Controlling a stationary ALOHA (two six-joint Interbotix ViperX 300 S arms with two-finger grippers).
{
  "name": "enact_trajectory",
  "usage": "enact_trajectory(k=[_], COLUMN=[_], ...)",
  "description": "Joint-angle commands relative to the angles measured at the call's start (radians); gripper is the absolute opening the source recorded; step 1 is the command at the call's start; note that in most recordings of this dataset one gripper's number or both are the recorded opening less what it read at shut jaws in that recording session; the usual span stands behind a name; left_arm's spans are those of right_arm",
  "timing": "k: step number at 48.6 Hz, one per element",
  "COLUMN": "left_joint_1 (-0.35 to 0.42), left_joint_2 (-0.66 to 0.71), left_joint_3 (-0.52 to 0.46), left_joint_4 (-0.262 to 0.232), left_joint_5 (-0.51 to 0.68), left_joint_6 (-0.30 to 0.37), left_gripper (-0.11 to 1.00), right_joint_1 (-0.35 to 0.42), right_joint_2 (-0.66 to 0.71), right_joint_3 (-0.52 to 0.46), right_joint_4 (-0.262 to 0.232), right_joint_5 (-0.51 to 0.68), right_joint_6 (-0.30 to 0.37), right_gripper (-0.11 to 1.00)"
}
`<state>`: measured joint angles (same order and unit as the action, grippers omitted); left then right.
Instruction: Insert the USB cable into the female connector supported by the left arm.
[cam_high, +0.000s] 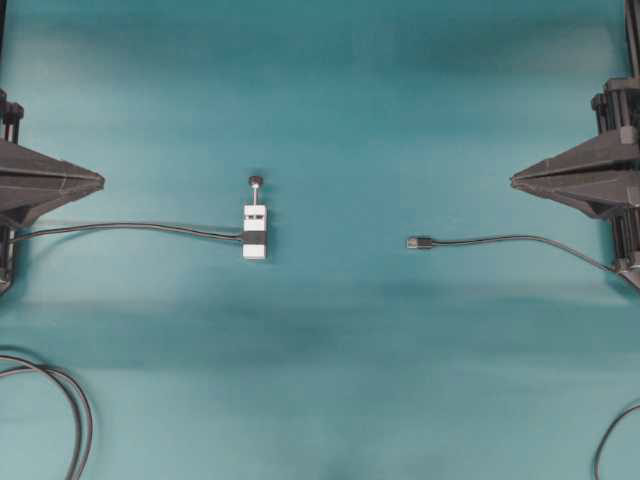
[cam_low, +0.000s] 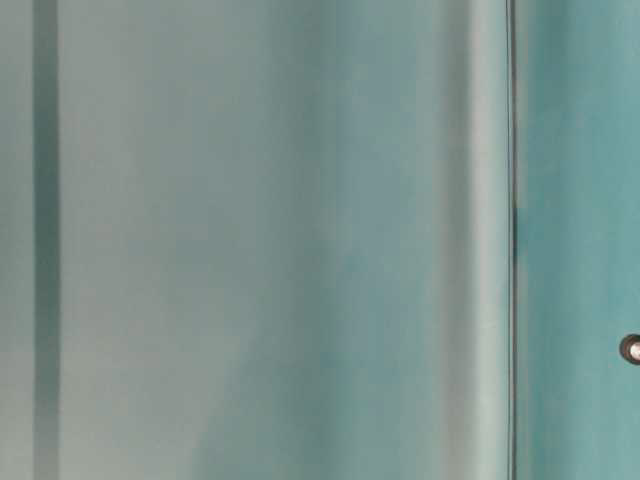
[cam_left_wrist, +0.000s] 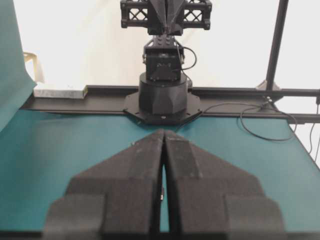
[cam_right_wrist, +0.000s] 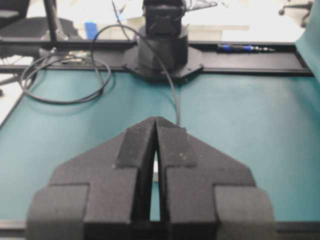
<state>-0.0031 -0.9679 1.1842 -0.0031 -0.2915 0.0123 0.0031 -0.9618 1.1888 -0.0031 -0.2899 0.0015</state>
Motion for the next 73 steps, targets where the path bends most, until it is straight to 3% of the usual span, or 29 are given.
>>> enact_trajectory(k=[1,14,29,34,44,50,62,68,73], left_joint_1=[0.008,-0.008,-0.02,-0.023,-0.009,-0.006,-0.002,0.012,0.031], left_joint_2=[0.008,0.009,0.055,0.114,0.196,0.23,0.291,0.342,0.407], left_joint_3=[-0.018,-0.02,0.0,0.058,0.21,0.244,0.233,0.225,0.202], left_joint_4=[-0.003,-0.002,-0.003,-0.003,-0.034,-0.035,-0.035,-0.034,-0.031], left_joint_5=[-0.006,0.055,0.12,0.04,-0.249,-0.196,-0.101,-0.095,-0.109], left_joint_6=[0.008,0.048,0.04,0.035,0.021,0.014,0.02,0.028,0.038], left_gripper=[0.04,0.04,0.04,0.04,0.04,0.04,0.04,0.1,0.26], right_joint_1=[-0.005,-0.006,-0.006,-0.005,-0.006,-0.005,-0.017,-0.035,-0.037], right_joint_2=[0.003,0.005,0.061,0.137,0.268,0.322,0.434,0.517,0.592], right_joint_3=[-0.02,-0.025,-0.061,-0.058,-0.029,0.003,0.015,0.018,0.017], right_joint_4=[-0.005,-0.005,-0.005,-0.005,-0.005,-0.005,-0.005,-0.005,-0.005], right_joint_5=[-0.006,0.054,0.169,0.161,0.084,0.028,0.026,0.025,0.008], right_joint_6=[0.0,0.041,0.044,0.051,0.106,0.121,0.137,0.141,0.141], right_gripper=[0.0,0.0,0.0,0.0,0.0,0.0,0.0,0.0,0.0])
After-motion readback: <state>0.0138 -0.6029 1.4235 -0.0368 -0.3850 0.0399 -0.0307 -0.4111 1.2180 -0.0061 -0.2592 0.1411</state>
